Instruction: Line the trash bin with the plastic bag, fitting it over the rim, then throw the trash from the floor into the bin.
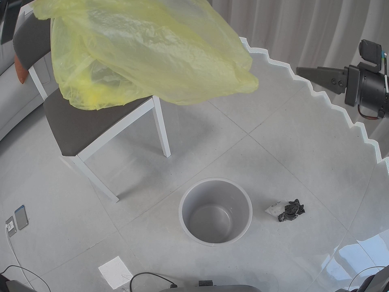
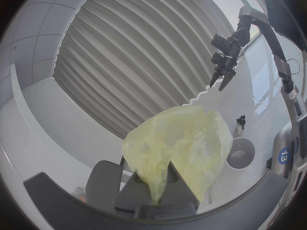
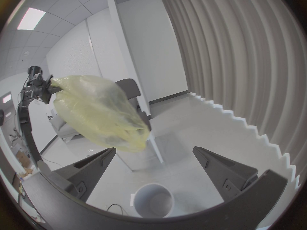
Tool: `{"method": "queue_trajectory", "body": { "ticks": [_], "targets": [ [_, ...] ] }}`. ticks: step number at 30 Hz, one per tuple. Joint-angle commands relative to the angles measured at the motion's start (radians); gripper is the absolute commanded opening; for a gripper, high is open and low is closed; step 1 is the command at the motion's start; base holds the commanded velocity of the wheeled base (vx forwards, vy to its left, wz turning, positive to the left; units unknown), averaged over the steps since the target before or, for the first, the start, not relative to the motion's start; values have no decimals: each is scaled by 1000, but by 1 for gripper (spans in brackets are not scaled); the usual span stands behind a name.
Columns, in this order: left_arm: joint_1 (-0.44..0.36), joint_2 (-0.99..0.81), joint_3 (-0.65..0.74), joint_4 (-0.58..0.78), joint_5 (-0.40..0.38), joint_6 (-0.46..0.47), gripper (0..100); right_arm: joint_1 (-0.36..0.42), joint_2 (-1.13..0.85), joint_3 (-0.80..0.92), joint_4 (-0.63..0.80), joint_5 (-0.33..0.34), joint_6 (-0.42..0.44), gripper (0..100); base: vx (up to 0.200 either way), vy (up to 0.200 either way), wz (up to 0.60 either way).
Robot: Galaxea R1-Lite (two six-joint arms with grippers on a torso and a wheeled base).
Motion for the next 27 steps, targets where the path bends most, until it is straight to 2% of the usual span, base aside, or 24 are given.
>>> {"method": "queue_trajectory", "body": {
  "ticks": [1, 2, 8, 15, 22, 27],
  "targets": [
    [-5, 15, -3, -9, 1, 0, 0, 84, 25, 19, -4, -2, 6, 100, 0, 0, 0],
    [-7, 12, -7, -9, 1, -3, 0, 103, 51, 7, -7, -4, 6, 100, 0, 0, 0],
    [-33, 0, -9, -8, 1, -5, 0, 92, 151, -85, -39, -2, 9, 100, 0, 0, 0],
    [-42, -2, 1, -8, 1, -6, 0, 84, 140, -135, -34, 1, 9, 100, 0, 0, 0],
    [-56, 9, -10, -11, 1, -8, 0, 92, 138, -99, -33, 1, 9, 100, 0, 0, 0],
    [-54, 9, -13, -11, 3, -8, 0, 129, 135, 9, -45, -4, 0, 100, 0, 0, 0]
  ]
}}
